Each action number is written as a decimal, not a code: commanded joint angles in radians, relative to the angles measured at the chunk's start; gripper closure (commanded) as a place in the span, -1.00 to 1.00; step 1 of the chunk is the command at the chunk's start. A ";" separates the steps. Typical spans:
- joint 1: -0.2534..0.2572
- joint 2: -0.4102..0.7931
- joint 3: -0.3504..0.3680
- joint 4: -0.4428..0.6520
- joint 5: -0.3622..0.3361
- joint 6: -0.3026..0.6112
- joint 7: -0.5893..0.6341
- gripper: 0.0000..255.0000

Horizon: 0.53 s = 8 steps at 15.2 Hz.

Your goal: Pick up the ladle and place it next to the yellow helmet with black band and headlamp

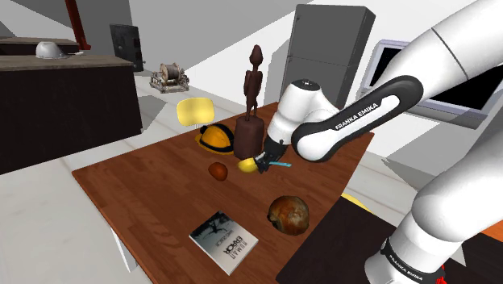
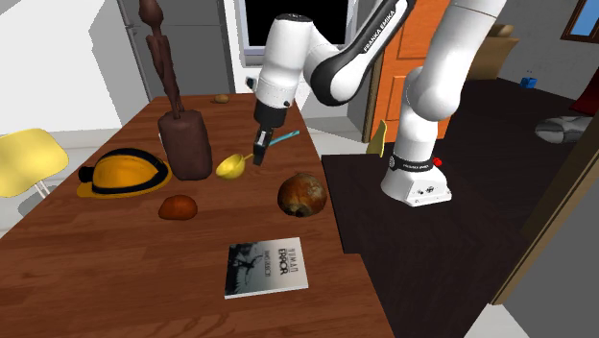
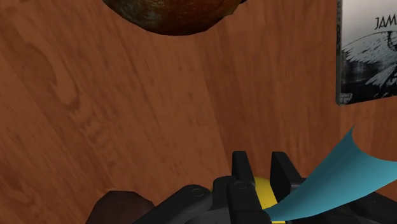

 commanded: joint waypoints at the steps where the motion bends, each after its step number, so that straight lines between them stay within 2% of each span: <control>1: 0.015 -0.028 -0.013 0.011 0.024 -0.038 -0.020 1.00; 3: 0.024 -0.047 -0.021 0.019 0.037 -0.064 -0.032 1.00; 8: -0.040 0.040 -0.105 0.087 0.008 -0.046 -0.151 1.00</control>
